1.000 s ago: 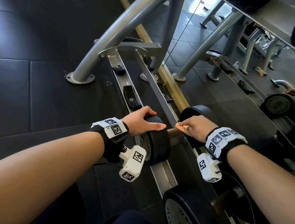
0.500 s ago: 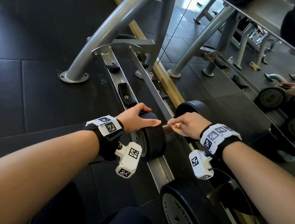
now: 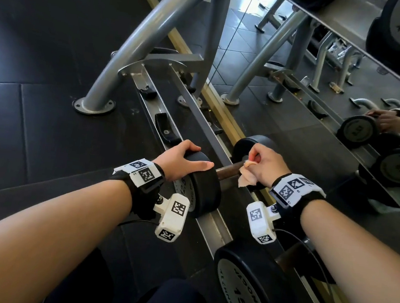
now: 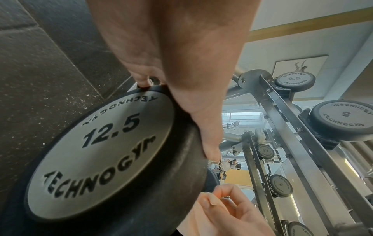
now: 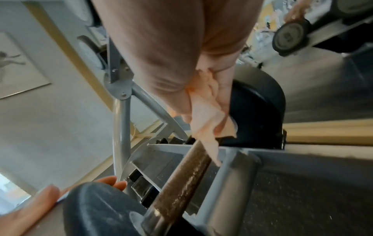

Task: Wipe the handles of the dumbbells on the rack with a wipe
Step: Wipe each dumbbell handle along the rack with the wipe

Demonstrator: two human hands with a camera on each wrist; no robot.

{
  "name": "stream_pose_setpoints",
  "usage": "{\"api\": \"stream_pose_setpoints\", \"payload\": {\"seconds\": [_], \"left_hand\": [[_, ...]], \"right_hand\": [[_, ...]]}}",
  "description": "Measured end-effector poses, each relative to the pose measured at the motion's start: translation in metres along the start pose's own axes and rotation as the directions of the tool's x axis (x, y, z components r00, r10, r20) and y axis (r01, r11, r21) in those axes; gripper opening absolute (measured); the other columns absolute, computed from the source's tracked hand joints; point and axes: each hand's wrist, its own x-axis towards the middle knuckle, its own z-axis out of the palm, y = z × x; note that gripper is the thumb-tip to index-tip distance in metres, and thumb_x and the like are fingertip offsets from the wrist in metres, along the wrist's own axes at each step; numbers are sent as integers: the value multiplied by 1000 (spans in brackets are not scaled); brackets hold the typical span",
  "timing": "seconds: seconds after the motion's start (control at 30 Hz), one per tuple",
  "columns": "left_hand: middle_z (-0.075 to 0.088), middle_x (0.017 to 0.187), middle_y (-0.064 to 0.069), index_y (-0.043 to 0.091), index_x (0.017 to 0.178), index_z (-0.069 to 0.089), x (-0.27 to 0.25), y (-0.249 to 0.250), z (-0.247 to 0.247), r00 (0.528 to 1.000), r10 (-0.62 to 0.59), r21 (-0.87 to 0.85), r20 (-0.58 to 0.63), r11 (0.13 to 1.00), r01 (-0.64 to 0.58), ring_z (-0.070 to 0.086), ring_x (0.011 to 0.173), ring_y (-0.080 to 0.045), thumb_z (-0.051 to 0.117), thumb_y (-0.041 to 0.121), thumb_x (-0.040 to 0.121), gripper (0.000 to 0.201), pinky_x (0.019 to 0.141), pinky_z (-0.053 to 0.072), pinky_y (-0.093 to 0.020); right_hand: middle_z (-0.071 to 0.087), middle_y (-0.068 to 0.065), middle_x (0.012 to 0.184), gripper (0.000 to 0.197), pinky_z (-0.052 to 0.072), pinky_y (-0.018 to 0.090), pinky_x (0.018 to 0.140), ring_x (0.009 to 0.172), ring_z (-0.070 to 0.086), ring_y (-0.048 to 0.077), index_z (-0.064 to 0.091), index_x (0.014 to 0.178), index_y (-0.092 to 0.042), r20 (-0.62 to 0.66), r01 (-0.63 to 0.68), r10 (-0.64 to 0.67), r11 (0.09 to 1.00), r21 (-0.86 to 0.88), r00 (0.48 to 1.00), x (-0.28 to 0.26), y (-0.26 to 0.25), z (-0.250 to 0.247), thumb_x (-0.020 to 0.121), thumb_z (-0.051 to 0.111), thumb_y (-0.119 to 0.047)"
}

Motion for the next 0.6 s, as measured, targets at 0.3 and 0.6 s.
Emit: {"api": "stream_pose_setpoints", "payload": {"seconds": [0.3, 0.6], "left_hand": [[57, 110, 10, 33, 133, 47, 1, -2, -1, 1000, 4, 5, 11, 1000, -4, 61, 95, -7, 73, 63, 72, 73, 79, 54, -25], [57, 110, 11, 33, 132, 48, 1, -2, -2, 1000, 5, -15, 9, 1000, -5, 60, 95, -5, 74, 62, 72, 72, 71, 49, -21]], "right_hand": [[55, 0, 100, 26, 42, 25, 69, 88, 57, 16, 60, 97, -16, 49, 0, -4, 998, 66, 999, 12, -10, 31, 87, 73, -36], [67, 1, 103, 13, 48, 29, 83, 98, 63, 18, 64, 91, -22, 12, 32, -31, 996, -78, 999, 20, -1, 22, 87, 71, -12]]}}
